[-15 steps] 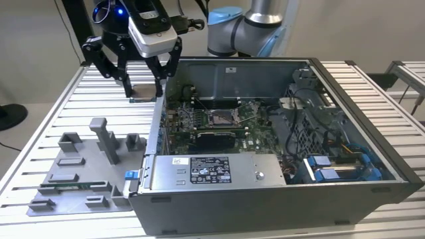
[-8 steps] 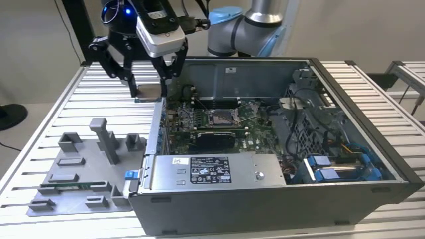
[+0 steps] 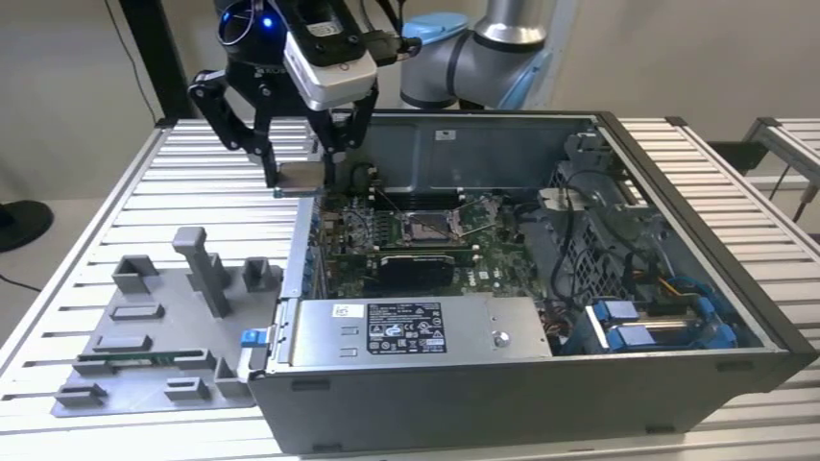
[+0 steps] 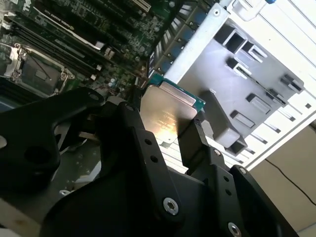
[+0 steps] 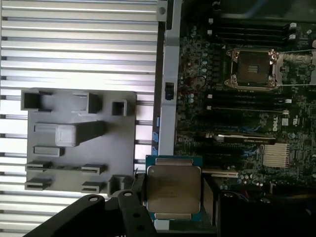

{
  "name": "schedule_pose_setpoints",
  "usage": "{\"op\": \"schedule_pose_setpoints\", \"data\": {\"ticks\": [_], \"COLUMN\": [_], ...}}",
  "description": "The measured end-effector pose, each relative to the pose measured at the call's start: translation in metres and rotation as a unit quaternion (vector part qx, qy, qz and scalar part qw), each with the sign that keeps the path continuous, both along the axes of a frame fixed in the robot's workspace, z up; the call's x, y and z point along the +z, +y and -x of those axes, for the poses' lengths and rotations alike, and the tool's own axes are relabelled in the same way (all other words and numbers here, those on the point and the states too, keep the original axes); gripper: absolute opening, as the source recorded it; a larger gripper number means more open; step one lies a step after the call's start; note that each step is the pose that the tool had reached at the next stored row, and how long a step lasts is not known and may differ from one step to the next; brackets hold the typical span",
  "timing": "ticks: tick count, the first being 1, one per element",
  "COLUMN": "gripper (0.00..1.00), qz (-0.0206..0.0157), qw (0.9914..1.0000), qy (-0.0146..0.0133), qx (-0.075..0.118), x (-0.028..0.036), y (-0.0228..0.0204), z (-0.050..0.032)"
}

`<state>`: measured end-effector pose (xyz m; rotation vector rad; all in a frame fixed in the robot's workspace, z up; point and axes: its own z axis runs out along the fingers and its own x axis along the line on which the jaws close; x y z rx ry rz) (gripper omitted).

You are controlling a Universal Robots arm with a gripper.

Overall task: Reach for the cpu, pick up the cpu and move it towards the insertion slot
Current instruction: 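Pick up the cpu and move it towards the insertion slot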

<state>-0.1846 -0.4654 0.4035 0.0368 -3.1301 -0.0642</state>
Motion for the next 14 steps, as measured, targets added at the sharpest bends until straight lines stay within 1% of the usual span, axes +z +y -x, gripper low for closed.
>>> {"op": "schedule_pose_setpoints", "data": {"ticks": [6,14], "gripper": [0.00,0.00], "qz": [0.0000,0.0000], "qw": [1.00000,1.00000], "qy": [0.0000,0.0000], "qx": [0.000,0.000], "x": [0.0000,0.0000], "y": [0.0000,0.0001], "z": [-0.0138,-0.0497]}}
